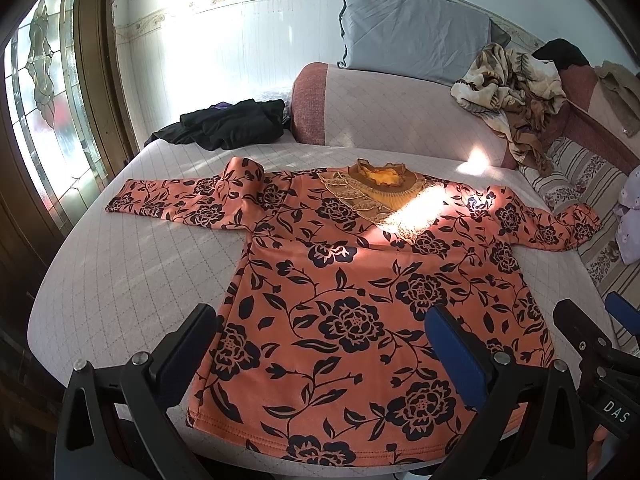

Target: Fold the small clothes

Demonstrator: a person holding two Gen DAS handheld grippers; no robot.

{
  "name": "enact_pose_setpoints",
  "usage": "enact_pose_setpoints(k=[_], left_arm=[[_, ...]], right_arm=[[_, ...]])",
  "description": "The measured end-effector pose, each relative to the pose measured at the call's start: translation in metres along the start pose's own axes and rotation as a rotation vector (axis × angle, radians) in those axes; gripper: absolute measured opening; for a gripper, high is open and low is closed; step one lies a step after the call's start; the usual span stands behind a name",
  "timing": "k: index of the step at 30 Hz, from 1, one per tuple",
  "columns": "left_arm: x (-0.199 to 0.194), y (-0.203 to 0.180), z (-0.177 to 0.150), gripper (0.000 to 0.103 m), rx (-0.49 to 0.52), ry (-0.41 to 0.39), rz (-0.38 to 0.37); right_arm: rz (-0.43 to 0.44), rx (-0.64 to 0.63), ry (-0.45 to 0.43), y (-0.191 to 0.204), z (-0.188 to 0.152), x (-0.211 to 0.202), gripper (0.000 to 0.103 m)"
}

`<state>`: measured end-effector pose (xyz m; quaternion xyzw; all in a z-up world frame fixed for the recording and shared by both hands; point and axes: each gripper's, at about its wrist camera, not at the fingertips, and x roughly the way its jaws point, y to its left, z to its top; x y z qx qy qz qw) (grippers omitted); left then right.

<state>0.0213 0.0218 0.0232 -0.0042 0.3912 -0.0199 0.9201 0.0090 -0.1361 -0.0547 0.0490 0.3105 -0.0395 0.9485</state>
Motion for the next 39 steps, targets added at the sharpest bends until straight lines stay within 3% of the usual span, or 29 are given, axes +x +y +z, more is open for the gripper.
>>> enact_pose_setpoints(k=[39], left_arm=[[0.0055, -0.0002, 0.0015, 0.103, -0.001, 0.005, -0.012]], right_arm=[[-0.016, 0.014, -0.010, -0.0031, 0.0028, 0.0025, 0.103]])
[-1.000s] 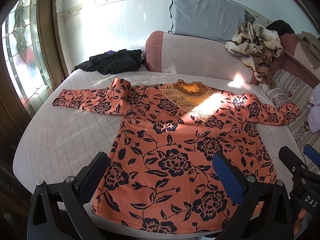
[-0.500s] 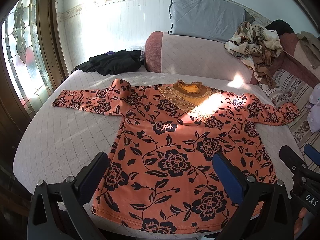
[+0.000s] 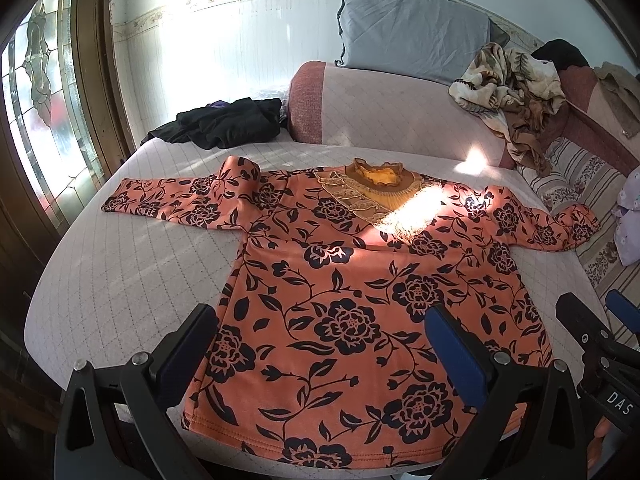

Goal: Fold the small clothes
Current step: 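Grasp the sleeve cuff with the right tool and fold it across the shirt body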

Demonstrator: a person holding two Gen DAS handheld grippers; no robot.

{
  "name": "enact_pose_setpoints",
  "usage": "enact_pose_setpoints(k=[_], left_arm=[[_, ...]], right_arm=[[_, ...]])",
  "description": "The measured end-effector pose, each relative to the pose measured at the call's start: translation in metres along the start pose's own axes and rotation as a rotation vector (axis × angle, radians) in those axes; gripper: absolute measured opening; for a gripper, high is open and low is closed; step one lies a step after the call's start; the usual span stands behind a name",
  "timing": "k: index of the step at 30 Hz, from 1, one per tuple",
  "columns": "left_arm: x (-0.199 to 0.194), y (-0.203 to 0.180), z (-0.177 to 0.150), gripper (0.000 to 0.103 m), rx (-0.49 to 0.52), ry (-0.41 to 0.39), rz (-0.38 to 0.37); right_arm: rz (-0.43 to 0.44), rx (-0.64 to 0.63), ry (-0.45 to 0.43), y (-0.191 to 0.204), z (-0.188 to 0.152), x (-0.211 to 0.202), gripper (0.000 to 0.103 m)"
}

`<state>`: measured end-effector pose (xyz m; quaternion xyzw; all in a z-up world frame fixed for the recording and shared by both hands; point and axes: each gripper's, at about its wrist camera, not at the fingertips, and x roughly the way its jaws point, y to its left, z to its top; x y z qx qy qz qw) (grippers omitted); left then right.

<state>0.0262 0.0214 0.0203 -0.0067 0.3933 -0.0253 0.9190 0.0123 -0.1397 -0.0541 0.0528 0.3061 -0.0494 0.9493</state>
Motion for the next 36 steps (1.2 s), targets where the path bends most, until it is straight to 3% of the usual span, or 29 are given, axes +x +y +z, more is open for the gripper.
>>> enact_pose_setpoints(k=[14, 17, 21, 25, 27, 30, 36], left_arm=[[0.006, 0.000, 0.003, 0.103, 0.000, 0.005, -0.019], [0.016, 0.019, 0.006, 0.103, -0.041, 0.019, -0.043], [0.050, 0.071, 0.011, 0.103, -0.151, 0.061, 0.007], [0.090, 0.134, 0.012, 0.103, -0.273, 0.103, 0.110], [0.109, 0.162, 0.012, 0.103, -0.336, 0.123, 0.155], [0.133, 0.194, 0.015, 0.103, -0.422, 0.135, 0.212], [0.166, 0.219, 0.025, 0.103, -0.513, 0.090, 0.282]], right_arm=[[0.008, 0.002, -0.006, -0.002, 0.001, 0.003, 0.103], [0.060, 0.039, -0.017, -0.019, 0.007, 0.006, 0.103], [0.117, 0.222, -0.022, -0.091, 0.018, 0.030, 0.103], [0.121, 0.509, 0.044, -0.200, 0.021, 0.085, 0.103], [0.104, 0.632, 0.067, -0.255, 0.020, 0.115, 0.096], [0.020, 0.757, 0.098, -0.327, 0.024, 0.157, 0.072], [-0.175, 0.864, 0.078, -0.421, 0.058, 0.218, 0.070]])
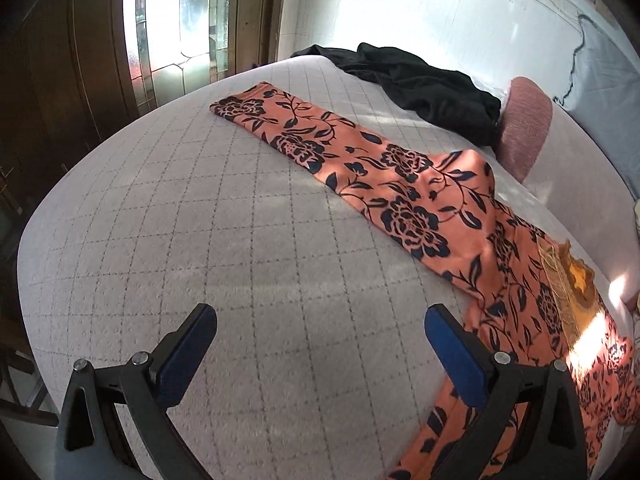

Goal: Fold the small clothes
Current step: 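Grasp the sleeve cuff with the right tool and fold it across the shirt body, then grasp the other sleeve with the left tool and fold it across the body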

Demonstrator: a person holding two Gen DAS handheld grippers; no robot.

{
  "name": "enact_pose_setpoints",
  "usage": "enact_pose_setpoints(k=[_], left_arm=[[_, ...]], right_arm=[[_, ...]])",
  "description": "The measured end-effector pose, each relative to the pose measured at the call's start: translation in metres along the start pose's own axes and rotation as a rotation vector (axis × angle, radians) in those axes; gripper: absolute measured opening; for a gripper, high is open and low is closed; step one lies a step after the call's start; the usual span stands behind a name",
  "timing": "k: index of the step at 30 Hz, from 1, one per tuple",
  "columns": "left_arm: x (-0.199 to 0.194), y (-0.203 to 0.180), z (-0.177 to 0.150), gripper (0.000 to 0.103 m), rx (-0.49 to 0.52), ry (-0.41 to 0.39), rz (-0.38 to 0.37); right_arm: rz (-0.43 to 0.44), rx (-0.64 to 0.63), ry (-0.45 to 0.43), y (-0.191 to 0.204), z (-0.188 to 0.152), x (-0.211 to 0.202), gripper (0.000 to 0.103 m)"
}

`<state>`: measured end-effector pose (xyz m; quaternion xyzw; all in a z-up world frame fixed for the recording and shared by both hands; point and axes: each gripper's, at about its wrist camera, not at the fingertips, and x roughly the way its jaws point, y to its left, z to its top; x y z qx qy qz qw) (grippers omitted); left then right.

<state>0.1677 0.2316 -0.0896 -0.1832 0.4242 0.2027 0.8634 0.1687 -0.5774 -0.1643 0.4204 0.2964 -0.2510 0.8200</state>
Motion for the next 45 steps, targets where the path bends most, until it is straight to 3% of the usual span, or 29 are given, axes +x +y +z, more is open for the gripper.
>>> enact_pose_setpoints(k=[3, 8, 10, 11, 12, 15, 18, 22, 25, 28, 30, 32, 34, 35, 36, 37, 38, 40, 45], left_arm=[[0.011, 0.002, 0.003, 0.103, -0.014, -0.020, 0.021], [0.026, 0.005, 0.004, 0.103, -0.042, 0.009, 0.009], [0.028, 0.003, 0.004, 0.103, -0.033, 0.014, 0.003], [0.028, 0.003, 0.004, 0.103, -0.028, 0.015, -0.005], [0.028, 0.002, 0.004, 0.103, -0.025, 0.013, -0.009], [0.027, -0.002, 0.005, 0.103, -0.019, 0.006, -0.026], [0.020, -0.004, 0.006, 0.103, -0.021, -0.009, -0.066], [0.009, -0.003, 0.007, 0.103, -0.026, -0.028, -0.111], [0.003, 0.002, 0.008, 0.103, -0.044, -0.037, -0.136], [0.000, 0.007, 0.009, 0.103, -0.058, -0.043, -0.142], [-0.001, 0.010, 0.010, 0.103, -0.068, -0.045, -0.148], [-0.001, 0.011, 0.011, 0.103, -0.072, -0.045, -0.152], [-0.001, 0.010, 0.011, 0.103, -0.064, -0.041, -0.158], [-0.001, 0.009, 0.011, 0.103, -0.061, -0.037, -0.163], [-0.001, 0.009, 0.011, 0.103, -0.057, -0.035, -0.167], [-0.001, 0.008, 0.010, 0.103, -0.052, -0.036, -0.169], [-0.002, 0.007, 0.010, 0.103, -0.048, -0.040, -0.171], [-0.004, 0.006, 0.010, 0.103, -0.046, -0.048, -0.180], [-0.008, -0.009, 0.006, 0.103, 0.017, -0.049, -0.215]], right_arm=[[-0.087, -0.008, -0.040, 0.009, 0.027, 0.025, 0.070], [-0.250, 0.065, -0.108, 0.009, 0.046, 0.052, 0.058], [-0.316, 0.033, -0.123, 0.017, 0.050, 0.061, 0.040], [-0.344, 0.009, -0.127, 0.022, 0.053, 0.064, 0.010], [-0.360, -0.021, -0.124, 0.027, 0.056, 0.067, 0.005], [-0.397, -0.165, -0.165, 0.055, 0.061, 0.054, 0.004], [-0.373, -0.306, -0.263, 0.104, 0.068, 0.014, 0.004], [-0.210, -0.554, -0.386, 0.208, 0.041, -0.055, 0.005], [0.005, -0.716, -0.414, 0.290, -0.027, -0.098, 0.005], [0.238, -0.815, -0.342, 0.351, -0.120, -0.117, 0.005], [0.374, -0.839, -0.242, 0.374, -0.188, -0.115, 0.005], [0.467, -0.869, -0.123, 0.384, -0.255, -0.099, 0.007], [0.473, -0.928, 0.077, 0.386, -0.321, -0.060, 0.015], [0.454, -0.965, 0.187, 0.382, -0.350, -0.038, 0.034], [0.407, -0.998, 0.280, 0.376, -0.375, -0.016, 0.069], [0.358, -1.006, 0.344, 0.365, -0.392, -0.002, 0.076], [0.351, -0.984, 0.377, 0.355, -0.398, 0.004, 0.076], [0.396, -0.935, 0.354, 0.340, -0.387, -0.008, 0.077], [0.432, -0.834, 0.273, 0.319, -0.320, -0.038, 0.082]])
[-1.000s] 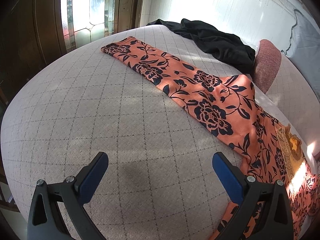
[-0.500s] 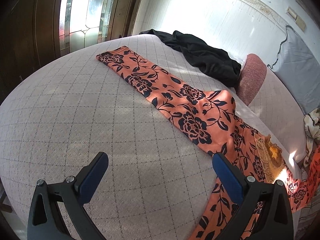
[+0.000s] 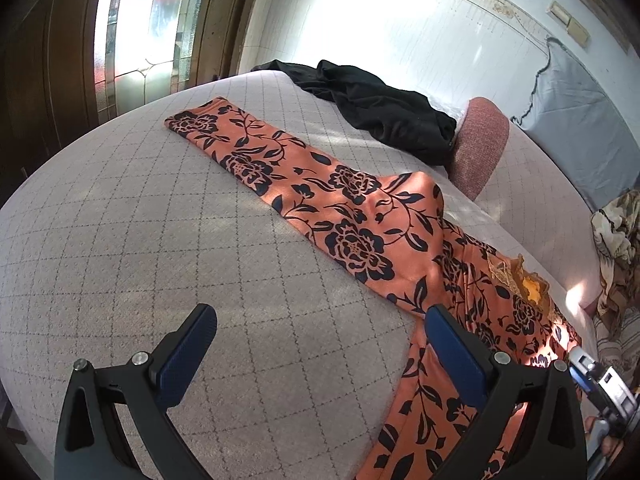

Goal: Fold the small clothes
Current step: 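Grasp the other sleeve with the left tool and fold it across the body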

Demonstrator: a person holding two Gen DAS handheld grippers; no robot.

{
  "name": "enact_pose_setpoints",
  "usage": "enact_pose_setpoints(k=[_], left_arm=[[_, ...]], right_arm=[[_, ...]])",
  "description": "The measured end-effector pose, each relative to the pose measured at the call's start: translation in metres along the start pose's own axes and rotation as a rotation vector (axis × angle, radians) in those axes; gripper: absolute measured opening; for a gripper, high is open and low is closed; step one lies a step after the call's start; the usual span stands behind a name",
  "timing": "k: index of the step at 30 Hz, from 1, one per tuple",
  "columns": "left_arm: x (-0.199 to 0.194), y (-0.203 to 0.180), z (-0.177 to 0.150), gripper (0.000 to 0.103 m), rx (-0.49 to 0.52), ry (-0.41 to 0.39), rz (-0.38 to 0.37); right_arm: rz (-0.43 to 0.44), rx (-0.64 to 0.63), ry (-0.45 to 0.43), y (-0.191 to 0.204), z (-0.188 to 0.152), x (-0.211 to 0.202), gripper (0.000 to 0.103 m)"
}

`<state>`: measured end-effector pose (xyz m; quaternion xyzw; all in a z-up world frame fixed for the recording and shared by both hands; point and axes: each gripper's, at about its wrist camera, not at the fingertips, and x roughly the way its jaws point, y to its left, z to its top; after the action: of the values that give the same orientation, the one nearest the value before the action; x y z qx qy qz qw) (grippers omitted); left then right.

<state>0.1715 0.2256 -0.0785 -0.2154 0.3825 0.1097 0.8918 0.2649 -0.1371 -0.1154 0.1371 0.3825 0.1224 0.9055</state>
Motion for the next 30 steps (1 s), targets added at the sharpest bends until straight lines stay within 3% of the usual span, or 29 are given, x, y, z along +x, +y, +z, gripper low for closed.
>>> enact_pose_setpoints(k=[4, 7, 10, 12, 15, 19, 22, 28, 30], left_arm=[[-0.007, -0.018, -0.005, 0.103, 0.058, 0.025, -0.104], [-0.015, -0.042, -0.008, 0.103, 0.058, 0.087, -0.264], [-0.010, -0.084, -0.004, 0.103, 0.095, 0.172, -0.383], [0.004, -0.116, -0.003, 0.103, 0.135, 0.230, -0.411], [0.040, -0.150, -0.005, 0.103, 0.157, 0.350, -0.398], [0.082, -0.162, -0.006, 0.099, 0.117, 0.435, -0.357], [0.106, -0.161, -0.005, 0.082, 0.060, 0.492, -0.323], [0.116, -0.163, -0.005, 0.080, 0.070, 0.478, -0.271], [0.118, -0.163, -0.006, 0.069, 0.094, 0.474, -0.239]], right_arm=[[-0.022, 0.066, -0.046, -0.042, 0.001, -0.033, 0.085], [-0.005, 0.097, -0.062, -0.073, -0.018, -0.060, 0.085], [0.012, 0.142, -0.081, -0.097, -0.033, -0.072, 0.085], [0.046, 0.191, -0.098, -0.111, -0.040, -0.076, 0.085], [0.096, 0.242, -0.119, -0.125, -0.046, -0.076, 0.085], [0.148, 0.265, -0.104, -0.133, -0.049, -0.068, 0.085], [0.177, 0.285, -0.102, -0.139, -0.050, -0.066, 0.085], [0.201, 0.294, -0.120, -0.139, -0.047, -0.069, 0.085], [0.199, 0.288, -0.125, -0.138, -0.047, -0.070, 0.085]])
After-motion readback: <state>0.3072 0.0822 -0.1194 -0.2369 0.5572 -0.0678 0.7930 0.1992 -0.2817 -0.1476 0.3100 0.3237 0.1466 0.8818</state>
